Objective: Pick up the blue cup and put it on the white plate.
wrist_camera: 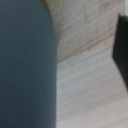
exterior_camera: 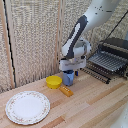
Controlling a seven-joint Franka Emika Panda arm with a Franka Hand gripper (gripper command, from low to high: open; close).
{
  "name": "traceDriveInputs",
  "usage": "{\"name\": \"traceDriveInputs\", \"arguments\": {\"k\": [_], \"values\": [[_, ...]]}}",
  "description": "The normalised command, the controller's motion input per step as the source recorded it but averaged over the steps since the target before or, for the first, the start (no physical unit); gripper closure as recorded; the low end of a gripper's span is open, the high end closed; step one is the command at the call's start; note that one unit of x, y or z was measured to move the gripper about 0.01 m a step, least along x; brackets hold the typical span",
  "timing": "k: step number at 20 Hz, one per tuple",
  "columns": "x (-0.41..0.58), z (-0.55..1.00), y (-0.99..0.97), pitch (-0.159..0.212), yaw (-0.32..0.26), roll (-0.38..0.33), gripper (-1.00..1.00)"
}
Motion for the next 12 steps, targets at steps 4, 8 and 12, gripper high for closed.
{"name": "traceDriveInputs", "arguments": {"k": [4, 8, 12], "values": [[-0.106, 0.0, 0.0, -0.018, -0.001, 0.0, 1.0], [-0.189, 0.12, 0.0, -0.059, 0.001, 0.0, 1.0], [-0.151, 0.66, -0.03, -0.023, 0.012, 0.051, 1.0]]}}
